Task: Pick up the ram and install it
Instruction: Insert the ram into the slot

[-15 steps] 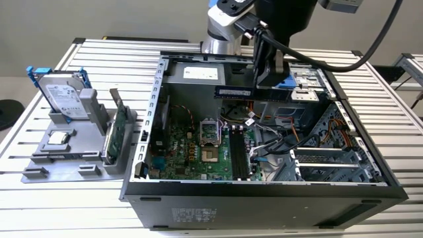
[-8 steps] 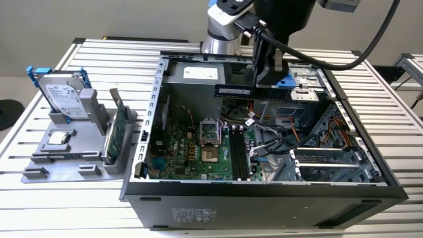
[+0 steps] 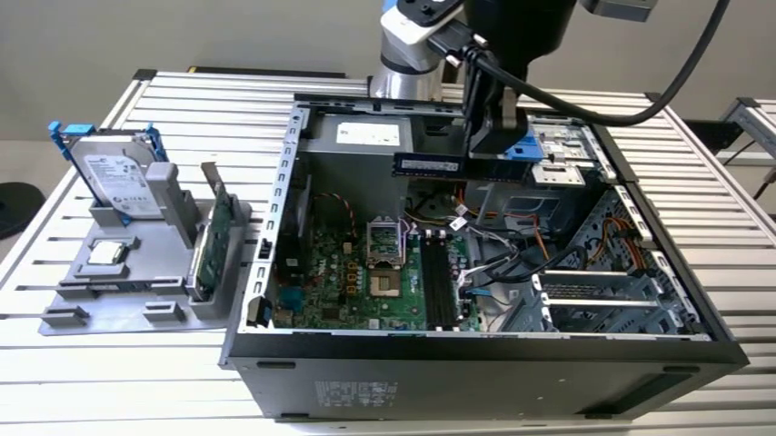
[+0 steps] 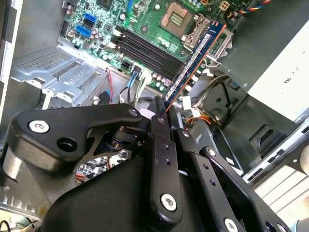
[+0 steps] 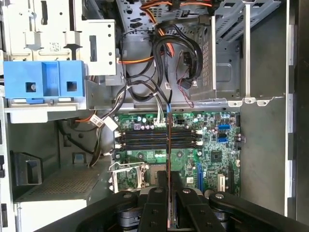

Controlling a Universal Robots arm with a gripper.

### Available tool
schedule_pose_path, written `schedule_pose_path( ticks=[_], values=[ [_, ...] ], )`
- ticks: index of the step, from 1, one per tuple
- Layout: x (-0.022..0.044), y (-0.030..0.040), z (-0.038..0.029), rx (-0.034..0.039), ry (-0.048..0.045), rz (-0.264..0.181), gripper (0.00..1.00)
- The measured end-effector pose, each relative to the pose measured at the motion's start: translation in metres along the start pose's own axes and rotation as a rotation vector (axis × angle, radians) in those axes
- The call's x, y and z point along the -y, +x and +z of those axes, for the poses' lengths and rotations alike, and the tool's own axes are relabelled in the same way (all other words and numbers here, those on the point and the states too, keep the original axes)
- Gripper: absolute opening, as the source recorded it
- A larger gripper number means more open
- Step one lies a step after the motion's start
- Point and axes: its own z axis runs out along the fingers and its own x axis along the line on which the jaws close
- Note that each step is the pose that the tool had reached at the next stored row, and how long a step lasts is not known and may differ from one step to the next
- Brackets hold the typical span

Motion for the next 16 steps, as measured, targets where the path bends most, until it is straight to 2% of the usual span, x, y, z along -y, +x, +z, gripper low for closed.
schedule_pose_path(
  ticks=[16],
  values=[
    [0.0004, 0.0064, 0.0009, 0.0, 0.0, 0.0, 0.0]
  ],
)
